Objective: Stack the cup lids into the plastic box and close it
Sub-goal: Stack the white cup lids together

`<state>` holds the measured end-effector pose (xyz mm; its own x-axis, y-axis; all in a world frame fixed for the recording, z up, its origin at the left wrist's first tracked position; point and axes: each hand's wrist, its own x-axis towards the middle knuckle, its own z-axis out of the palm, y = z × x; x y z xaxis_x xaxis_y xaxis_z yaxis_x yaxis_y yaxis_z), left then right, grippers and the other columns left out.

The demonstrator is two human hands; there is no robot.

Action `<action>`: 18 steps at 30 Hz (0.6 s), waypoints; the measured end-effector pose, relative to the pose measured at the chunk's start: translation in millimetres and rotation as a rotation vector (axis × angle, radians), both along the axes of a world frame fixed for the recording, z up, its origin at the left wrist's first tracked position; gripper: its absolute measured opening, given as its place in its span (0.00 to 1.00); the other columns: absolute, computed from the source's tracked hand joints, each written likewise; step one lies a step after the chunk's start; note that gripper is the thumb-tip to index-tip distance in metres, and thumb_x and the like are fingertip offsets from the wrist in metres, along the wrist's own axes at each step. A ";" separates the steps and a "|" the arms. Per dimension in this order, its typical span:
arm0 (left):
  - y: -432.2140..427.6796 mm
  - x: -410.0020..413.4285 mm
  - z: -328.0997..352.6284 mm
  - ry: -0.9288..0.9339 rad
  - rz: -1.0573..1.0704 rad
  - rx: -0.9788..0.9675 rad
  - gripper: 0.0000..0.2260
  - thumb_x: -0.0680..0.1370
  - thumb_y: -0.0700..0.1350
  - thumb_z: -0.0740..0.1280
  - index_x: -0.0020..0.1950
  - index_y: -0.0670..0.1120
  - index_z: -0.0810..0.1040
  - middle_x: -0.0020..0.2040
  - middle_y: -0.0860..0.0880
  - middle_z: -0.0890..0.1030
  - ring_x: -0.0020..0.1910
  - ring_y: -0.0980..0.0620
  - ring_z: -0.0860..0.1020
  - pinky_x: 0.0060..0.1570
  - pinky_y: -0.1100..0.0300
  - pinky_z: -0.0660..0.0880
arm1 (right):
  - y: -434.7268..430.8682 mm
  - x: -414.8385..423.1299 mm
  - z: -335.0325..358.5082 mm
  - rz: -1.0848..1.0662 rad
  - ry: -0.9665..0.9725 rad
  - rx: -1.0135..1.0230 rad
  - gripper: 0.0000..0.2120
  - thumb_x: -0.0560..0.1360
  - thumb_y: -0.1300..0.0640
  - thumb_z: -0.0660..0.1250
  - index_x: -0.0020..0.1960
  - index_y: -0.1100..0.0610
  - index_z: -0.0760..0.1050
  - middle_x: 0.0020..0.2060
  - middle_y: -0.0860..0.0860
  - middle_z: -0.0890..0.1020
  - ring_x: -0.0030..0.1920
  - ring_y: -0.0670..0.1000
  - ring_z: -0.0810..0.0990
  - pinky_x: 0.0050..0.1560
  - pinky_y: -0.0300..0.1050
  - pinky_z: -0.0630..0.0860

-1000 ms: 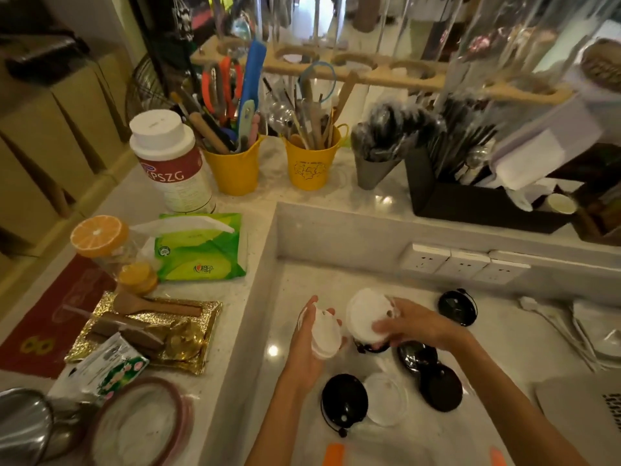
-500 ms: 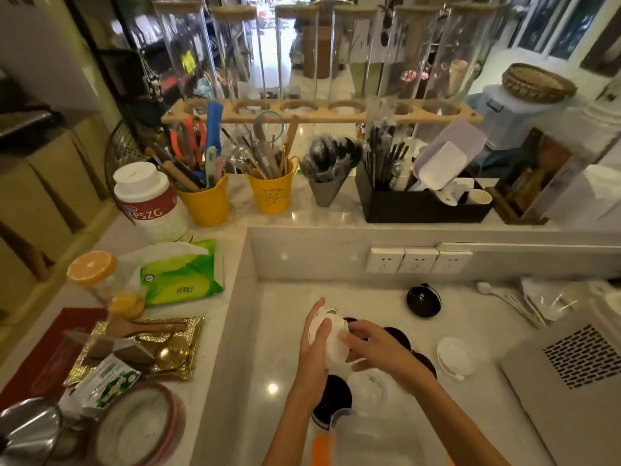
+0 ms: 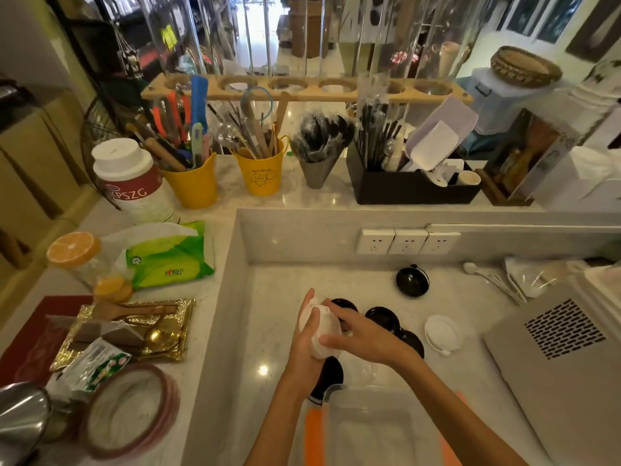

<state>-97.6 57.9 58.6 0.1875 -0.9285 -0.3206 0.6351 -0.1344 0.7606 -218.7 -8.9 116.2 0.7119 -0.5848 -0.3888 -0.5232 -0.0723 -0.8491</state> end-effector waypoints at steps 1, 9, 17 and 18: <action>-0.5 2.7 -1.2 0.028 0.013 0.010 0.23 0.77 0.56 0.67 0.72 0.63 0.71 0.67 0.46 0.80 0.66 0.43 0.79 0.64 0.40 0.76 | -3.4 1.2 -1.1 -0.016 -0.032 0.054 0.26 0.77 0.50 0.68 0.73 0.51 0.66 0.63 0.50 0.78 0.60 0.50 0.80 0.59 0.47 0.79; -0.4 33.2 -17.7 0.133 0.201 0.113 0.23 0.78 0.50 0.65 0.74 0.57 0.69 0.68 0.44 0.77 0.63 0.42 0.76 0.52 0.45 0.79 | -34.6 -24.3 -73.1 0.022 0.716 -0.165 0.23 0.77 0.51 0.68 0.70 0.54 0.69 0.68 0.54 0.74 0.64 0.55 0.76 0.62 0.45 0.73; 11.3 36.4 -29.4 0.146 0.228 0.152 0.21 0.80 0.50 0.64 0.74 0.57 0.70 0.68 0.44 0.77 0.69 0.39 0.74 0.55 0.43 0.77 | -14.4 -29.5 -120.0 0.045 0.933 -0.300 0.18 0.79 0.55 0.64 0.67 0.57 0.67 0.64 0.56 0.75 0.61 0.57 0.77 0.57 0.49 0.75; 12.5 35.8 -29.6 0.141 0.230 0.154 0.22 0.78 0.51 0.65 0.73 0.57 0.70 0.68 0.45 0.77 0.69 0.39 0.73 0.54 0.43 0.78 | -15.9 -29.9 -117.3 0.023 0.933 -0.278 0.16 0.79 0.55 0.62 0.66 0.57 0.68 0.64 0.56 0.75 0.61 0.57 0.77 0.57 0.49 0.74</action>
<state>-61.8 70.4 29.0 0.3311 -0.8053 -0.4918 0.7598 -0.0816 0.6450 -248.6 -24.8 -1.1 0.1998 -0.7311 -0.6524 -0.9731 -0.2262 -0.0445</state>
